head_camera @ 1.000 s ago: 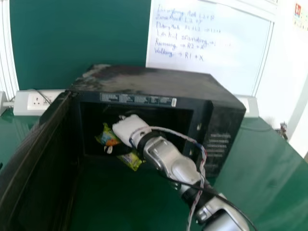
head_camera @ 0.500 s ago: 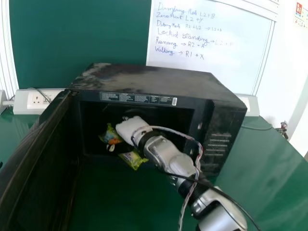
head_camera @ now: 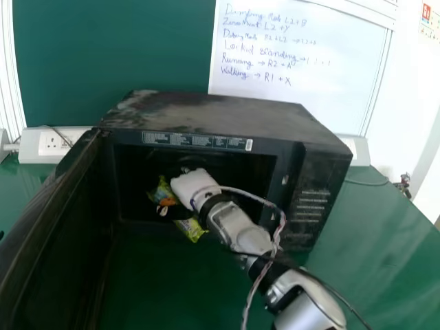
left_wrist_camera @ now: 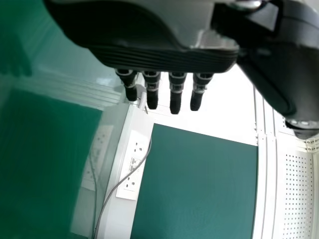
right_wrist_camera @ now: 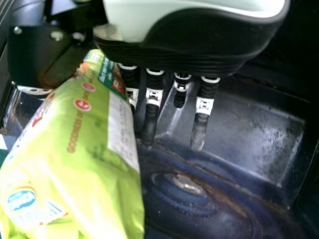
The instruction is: Put biscuit inside oven
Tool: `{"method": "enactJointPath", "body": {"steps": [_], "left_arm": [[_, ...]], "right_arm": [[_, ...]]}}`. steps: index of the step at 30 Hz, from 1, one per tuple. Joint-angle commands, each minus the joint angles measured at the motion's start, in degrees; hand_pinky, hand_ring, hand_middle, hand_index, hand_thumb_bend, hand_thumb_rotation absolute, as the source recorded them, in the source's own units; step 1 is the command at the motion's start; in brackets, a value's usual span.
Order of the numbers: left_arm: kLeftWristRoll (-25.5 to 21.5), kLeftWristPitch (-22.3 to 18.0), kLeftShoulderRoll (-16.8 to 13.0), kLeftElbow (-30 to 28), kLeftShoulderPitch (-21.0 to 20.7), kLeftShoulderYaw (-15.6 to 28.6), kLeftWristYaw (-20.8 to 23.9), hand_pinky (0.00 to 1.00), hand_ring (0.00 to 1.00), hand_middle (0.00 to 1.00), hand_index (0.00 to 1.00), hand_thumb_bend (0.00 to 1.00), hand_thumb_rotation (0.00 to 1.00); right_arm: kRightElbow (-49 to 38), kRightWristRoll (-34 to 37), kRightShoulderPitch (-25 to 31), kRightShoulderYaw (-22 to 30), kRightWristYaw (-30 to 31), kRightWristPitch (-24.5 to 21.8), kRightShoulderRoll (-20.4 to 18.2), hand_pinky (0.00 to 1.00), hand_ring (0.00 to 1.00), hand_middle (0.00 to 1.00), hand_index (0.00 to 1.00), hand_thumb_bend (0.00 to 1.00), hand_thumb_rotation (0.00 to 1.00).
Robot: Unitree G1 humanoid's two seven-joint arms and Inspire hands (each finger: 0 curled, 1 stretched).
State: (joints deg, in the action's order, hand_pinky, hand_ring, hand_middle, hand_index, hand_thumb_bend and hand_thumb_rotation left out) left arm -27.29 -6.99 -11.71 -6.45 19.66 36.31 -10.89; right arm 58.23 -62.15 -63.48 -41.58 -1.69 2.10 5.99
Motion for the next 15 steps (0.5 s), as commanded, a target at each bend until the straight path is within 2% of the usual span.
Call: {"method": "enactJointPath", "body": {"steps": [1,5,8,15], "left_arm": [[-0.21,-0.03,0.24,-0.41,0.09,-0.33,-0.21,0.84,0.89,0.90,0.94,0.91,0.78],[-0.24,0.09,0.34,-0.70,0.25,-0.38,-0.09,0.84,0.89,0.90,0.94,0.91,0.79],[-0.27,0.15,0.50,-0.90,0.27,-0.42,0.07,0.84,0.89,0.90,0.94,0.91,0.78],[-0.19,0.30,0.55,-1.38,0.51,-0.51,0.03,0.83,0.89,0.90,0.95,0.90,0.79]], "right_arm": [[1.62,0.13,-1.84,-0.69,-2.44,-0.89,-0.66,0.47,0.52,0.58,0.49,0.53,0.13],[5.36,2.71,-2.83,0.46,-4.86,-0.35,-1.73,0.52,0.60,0.64,0.49,0.52,0.13],[8.49,3.78,-3.68,0.45,-7.89,-0.25,-2.48,0.49,0.56,0.61,0.49,0.52,0.13],[13.30,5.49,-5.07,0.06,-12.45,-0.24,-3.71,0.48,0.54,0.60,0.49,0.52,0.12]]}}
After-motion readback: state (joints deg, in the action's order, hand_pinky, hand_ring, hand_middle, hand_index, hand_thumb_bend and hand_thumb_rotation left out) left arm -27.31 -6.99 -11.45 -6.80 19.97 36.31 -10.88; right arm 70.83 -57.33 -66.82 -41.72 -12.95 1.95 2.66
